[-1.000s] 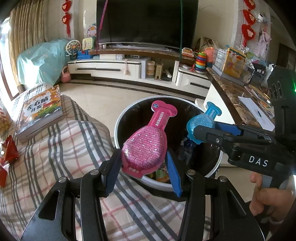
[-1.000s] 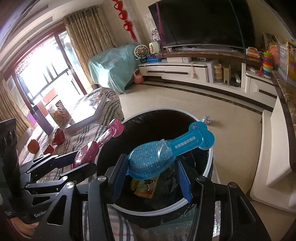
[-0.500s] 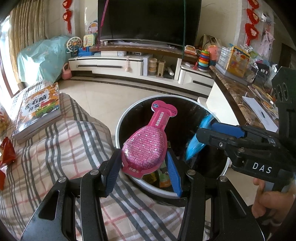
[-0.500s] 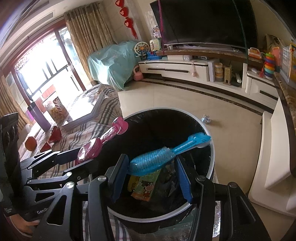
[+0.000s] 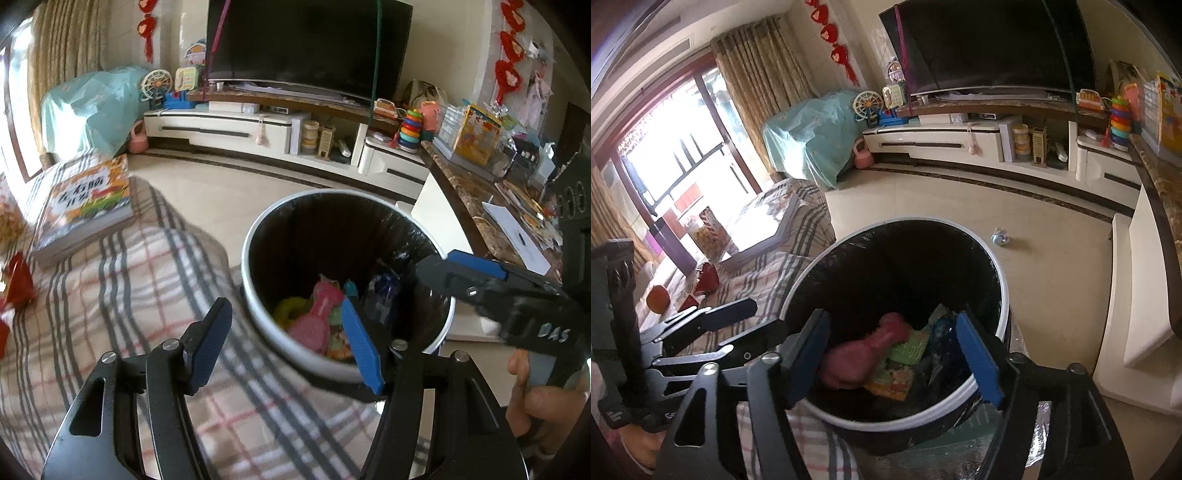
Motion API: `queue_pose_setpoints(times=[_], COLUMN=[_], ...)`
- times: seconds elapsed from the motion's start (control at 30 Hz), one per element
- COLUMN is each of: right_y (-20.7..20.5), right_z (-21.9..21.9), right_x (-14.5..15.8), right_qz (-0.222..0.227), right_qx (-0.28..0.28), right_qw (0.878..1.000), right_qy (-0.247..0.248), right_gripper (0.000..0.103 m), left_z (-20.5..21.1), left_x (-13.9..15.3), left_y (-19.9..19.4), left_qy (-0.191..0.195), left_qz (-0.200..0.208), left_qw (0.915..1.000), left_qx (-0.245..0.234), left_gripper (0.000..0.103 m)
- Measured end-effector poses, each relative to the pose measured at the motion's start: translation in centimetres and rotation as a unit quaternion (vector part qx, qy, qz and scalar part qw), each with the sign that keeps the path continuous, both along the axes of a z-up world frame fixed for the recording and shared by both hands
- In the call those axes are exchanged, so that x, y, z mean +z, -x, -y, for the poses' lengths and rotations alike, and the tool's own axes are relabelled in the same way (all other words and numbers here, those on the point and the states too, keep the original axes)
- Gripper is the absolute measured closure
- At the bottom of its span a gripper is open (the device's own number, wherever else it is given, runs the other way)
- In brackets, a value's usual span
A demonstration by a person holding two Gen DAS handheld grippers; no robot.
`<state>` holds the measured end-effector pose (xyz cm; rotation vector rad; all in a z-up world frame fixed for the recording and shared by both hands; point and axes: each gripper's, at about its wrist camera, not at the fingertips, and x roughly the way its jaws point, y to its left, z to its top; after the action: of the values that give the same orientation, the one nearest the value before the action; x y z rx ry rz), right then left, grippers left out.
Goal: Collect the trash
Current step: 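Move both open tools back over the bed toward the snack box and chip bag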
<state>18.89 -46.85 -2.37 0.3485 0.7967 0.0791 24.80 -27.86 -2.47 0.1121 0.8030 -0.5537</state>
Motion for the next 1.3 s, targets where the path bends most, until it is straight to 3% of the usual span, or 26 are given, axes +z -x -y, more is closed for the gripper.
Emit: queue_pose_setpoints(times=[0.13, 0.5, 0.87, 1.3], right_y=[1.2, 2.6, 2.1, -0.4], right_z=[-0.5, -4.8, -11.5, -17.4], right_x=[0.4, 0.6, 0.0, -0.9], right_qz=[0.009, 0.009, -0.003, -0.013], right_qx=[-0.006, 0.025, 0.077, 0.117], right_qw=[1.0, 0.997, 0.994, 0.989], right_qy=[-0.02, -0.067, -0.081, -0.087], right_gripper=[0.014, 0.014, 0.014, 0.014], left_z=[-2.0, -9.8, -18.4, -25.0], left_x=[-0.6, -1.7, -2.5, -3.1], left_y=[0.9, 3.4, 4.9, 3.0], left_qy=[0.012, 0.028, 0.043, 0.046], left_qz=[-0.015, -0.029, -0.034, -0.036], left_qw=[0.9997, 0.9957, 0.9844, 0.97], left_qx=[0.016, 0.083, 0.167, 0.236], left_gripper=[0.038, 0.036, 0.035, 0.034])
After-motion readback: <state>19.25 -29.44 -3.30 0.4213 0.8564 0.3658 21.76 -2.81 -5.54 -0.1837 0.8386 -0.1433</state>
